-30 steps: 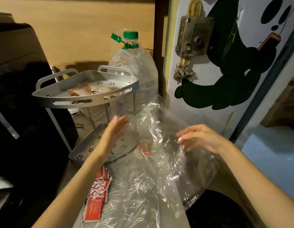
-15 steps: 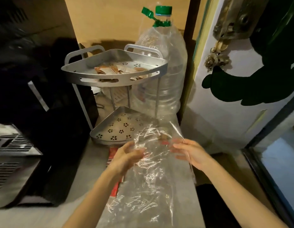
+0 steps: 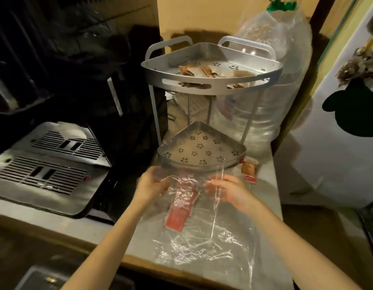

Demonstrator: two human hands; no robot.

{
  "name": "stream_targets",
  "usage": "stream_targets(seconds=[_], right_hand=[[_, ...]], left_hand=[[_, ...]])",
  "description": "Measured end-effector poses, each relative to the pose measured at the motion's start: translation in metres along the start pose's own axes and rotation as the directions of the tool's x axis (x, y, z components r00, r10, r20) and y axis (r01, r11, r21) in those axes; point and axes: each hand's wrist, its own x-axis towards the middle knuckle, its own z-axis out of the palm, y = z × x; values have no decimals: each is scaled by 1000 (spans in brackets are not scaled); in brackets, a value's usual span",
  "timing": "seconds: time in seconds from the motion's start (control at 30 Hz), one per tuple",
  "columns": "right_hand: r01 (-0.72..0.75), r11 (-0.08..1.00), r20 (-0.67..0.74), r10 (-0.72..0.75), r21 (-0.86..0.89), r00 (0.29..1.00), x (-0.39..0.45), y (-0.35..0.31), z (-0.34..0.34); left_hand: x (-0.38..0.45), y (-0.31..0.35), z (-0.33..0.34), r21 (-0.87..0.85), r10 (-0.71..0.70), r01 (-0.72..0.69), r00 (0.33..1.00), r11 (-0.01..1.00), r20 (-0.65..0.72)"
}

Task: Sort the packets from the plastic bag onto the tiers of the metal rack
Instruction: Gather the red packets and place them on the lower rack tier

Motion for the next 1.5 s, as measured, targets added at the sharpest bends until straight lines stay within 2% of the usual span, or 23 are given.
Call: stream_targets(seconds=[0.1, 0.17, 0.27, 0.3, 0.47, 0.67, 0.8, 0.87, 0.93, 1.0, 1.03, 1.1, 1.17, 1.23, 1.37, 1.43, 1.5], right_hand=[[-27, 1000, -19, 27, -12, 999, 9, 8, 24], [-56, 998, -17, 56, -5, 998, 15, 13, 38], [-91, 995, -38, 90, -47, 995, 22, 16, 54], [-98, 993, -54, 95, -60, 994, 24, 17, 57], [-74, 984, -87, 61, -159, 994, 25, 21, 67], [44, 950, -44, -61, -308, 997, 21, 20, 63], [102, 880, -114, -173, -464, 978, 14, 20, 40], [126, 813, -199, -284, -569, 938, 6, 22, 23], [63, 749, -343, -374, -660, 862, -5, 27, 4], [-84, 696, -483, -401, -713, 778, -16, 33, -12], [-159, 669, -525, -391, -727, 756, -20, 36, -18], [-271, 609, -555, -342, -745, 758, -28, 42, -27], [-320, 594, -564, -284, -738, 775, -31, 47, -32], [-302, 679, -586, -232, -669, 776, -31, 47, -34], [-275, 913, -625, 29, -301, 780, -31, 42, -35], [-278, 951, -603, 143, -136, 785, -35, 39, -40], [-318, 946, -495, 247, -63, 833, -39, 36, -44]], left_hand=[[-8, -13, 1, 251, 131, -101, 985, 963, -108], [-13, -23, 3, 463, 257, -182, 961, 868, -103], [-16, -36, 6, 741, 317, -267, 945, 616, 76], [-17, -42, 10, 766, 323, -302, 937, 568, 130], [-15, -62, 30, 693, 270, -380, 925, 613, 268], [-6, -81, 45, 649, 187, -330, 941, 686, 281], [-5, -87, 46, 577, 200, -330, 939, 747, 279], [-4, -88, 46, 552, 195, -316, 943, 772, 269], [-3, -91, 47, 558, 193, -306, 948, 771, 254], [-2, -93, 48, 574, 200, -308, 949, 759, 244], [-1, -94, 49, 588, 203, -310, 949, 747, 242], [0, -96, 49, 619, 207, -313, 949, 720, 240], [1, -98, 49, 636, 213, -314, 949, 705, 232], [2, -98, 50, 643, 219, -318, 948, 697, 230], [2, -98, 51, 655, 214, -315, 949, 687, 232], [1, -97, 51, 658, 211, -312, 950, 686, 230], [0, -97, 51, 666, 209, -313, 950, 677, 233]])
